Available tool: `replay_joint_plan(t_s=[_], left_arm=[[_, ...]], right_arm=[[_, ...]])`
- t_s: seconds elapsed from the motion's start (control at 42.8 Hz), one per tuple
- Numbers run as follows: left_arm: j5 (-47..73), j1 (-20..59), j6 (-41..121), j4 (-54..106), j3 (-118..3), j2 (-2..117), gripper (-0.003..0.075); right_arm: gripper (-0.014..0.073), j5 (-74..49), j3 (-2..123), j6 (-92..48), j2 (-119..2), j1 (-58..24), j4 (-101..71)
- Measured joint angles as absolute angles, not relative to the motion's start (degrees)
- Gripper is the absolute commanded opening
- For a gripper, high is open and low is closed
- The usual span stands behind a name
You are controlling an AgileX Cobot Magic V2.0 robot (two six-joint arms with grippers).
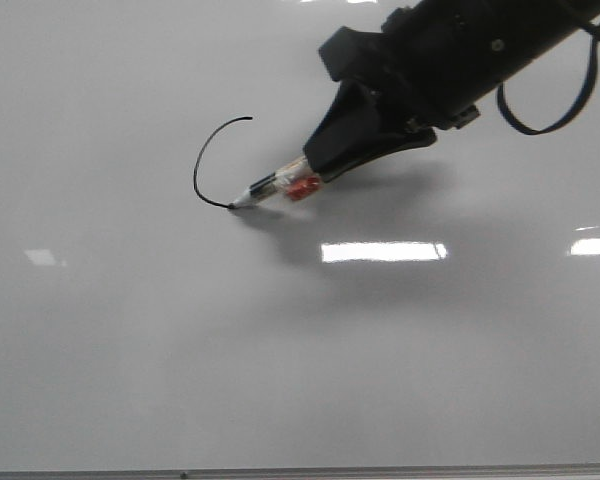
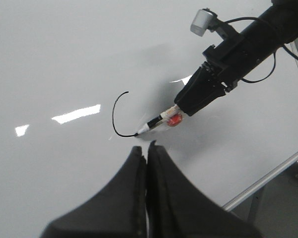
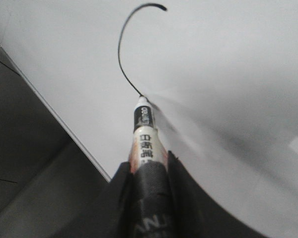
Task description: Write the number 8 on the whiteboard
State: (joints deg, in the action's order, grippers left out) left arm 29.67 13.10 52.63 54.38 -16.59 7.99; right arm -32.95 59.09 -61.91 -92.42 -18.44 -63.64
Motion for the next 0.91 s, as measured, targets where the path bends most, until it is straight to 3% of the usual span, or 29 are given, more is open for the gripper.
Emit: replay_joint_plan(t_s=[0.327, 0.654, 0.91], left_arm=[[29.59, 13.1, 52.63, 54.38, -16.59, 7.99, -0.0021], [29.59, 13.1, 52.63, 54.38, -16.59, 7.99, -0.0021], [29.59, 13.1, 52.63, 54.38, -16.59, 7.99, -0.0021]], right_arm=[[-0.0058, -30.24, 52.13, -61.69, -92.68, -20.13, -62.11], [-0.0058, -28.72, 61.87, -61.55, -100.32, -28.35, -65.5], [-0.0058, -29.61, 60.83, -61.51, -96.45, -24.38, -65.94]])
